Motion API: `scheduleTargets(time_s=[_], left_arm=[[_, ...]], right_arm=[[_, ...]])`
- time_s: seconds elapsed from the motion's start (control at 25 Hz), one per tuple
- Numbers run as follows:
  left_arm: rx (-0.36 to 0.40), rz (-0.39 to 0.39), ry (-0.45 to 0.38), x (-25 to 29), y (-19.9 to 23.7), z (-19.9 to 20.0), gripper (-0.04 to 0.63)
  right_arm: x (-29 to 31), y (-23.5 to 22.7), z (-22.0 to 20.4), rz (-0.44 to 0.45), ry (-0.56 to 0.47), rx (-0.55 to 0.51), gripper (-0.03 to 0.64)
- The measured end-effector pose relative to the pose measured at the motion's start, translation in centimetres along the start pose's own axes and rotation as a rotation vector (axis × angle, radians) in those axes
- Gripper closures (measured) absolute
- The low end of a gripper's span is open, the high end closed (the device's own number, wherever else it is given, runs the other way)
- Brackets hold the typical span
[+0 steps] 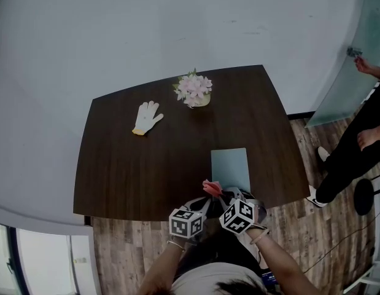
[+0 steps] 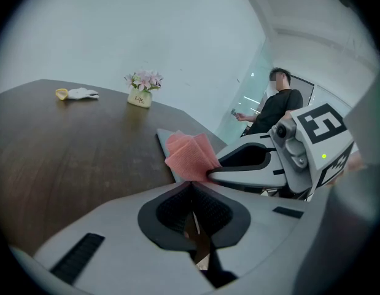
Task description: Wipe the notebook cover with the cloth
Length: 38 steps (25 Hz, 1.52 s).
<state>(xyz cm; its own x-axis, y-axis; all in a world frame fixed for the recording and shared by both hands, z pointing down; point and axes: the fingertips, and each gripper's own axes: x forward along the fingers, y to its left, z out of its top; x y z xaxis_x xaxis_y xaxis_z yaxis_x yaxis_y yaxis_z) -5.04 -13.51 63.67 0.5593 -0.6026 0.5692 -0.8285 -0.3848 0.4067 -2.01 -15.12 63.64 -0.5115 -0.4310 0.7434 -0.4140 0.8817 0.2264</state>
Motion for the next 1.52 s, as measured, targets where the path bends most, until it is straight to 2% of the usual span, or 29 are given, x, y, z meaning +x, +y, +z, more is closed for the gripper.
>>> scheduleTargets(time_s=[0.2,0.48,0.92,1.52], left_arm=[[-0.003,-0.01,-0.008,-0.9,0.5,-0.2,0.575],[0.013,-0.04,-0.008,-2.0,0.7,-0.2,0.575],[0.054,-0.053,-0.004,-2.7,0.0,-0.5,0.575],[0.04,-0.06,-0.06,-2.3,-1.2,1.0,0.575]], right_arm=[[1.6,0.9,-0.3,0.001,0.048,-0.006,0.583],[2.3,1.1,-0.4,-0.054,0.093,0.007,0.583],[1.6,0.5,-1.5,-0.098,0.114,0.041,0.583],[0.3,-0.5,-3.4,-0.128,0.13,0.069,0.583]])
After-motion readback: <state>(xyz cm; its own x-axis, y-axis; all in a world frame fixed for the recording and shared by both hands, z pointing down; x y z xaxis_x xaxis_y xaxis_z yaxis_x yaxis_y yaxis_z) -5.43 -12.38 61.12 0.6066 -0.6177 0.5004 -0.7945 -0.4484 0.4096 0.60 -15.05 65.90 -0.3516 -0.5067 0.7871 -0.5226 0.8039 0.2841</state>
